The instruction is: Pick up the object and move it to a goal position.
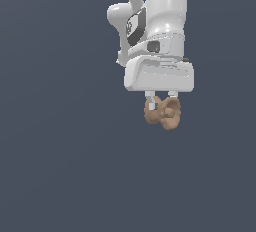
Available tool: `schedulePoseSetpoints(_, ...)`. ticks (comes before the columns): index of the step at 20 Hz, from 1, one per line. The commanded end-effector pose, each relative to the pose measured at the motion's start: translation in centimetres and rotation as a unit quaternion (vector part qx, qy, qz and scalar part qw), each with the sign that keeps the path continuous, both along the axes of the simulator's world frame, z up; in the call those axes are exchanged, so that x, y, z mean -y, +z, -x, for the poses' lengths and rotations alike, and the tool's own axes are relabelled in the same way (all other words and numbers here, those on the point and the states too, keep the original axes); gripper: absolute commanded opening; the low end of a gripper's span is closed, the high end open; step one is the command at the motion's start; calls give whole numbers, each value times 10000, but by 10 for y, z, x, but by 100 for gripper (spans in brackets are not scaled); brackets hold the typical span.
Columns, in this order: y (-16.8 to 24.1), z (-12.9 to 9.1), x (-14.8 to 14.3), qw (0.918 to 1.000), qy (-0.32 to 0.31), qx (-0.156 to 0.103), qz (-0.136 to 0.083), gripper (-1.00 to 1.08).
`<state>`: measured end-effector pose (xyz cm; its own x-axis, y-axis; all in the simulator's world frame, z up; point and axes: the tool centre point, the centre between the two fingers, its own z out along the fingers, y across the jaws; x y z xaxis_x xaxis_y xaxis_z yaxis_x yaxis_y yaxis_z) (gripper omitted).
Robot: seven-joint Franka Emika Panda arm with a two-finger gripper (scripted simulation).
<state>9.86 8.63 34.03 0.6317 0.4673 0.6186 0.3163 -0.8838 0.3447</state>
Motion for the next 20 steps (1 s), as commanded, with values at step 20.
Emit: schedulePoseSetpoints(20, 110, 1, -34, 9914, -93, 1301, 64, -100)
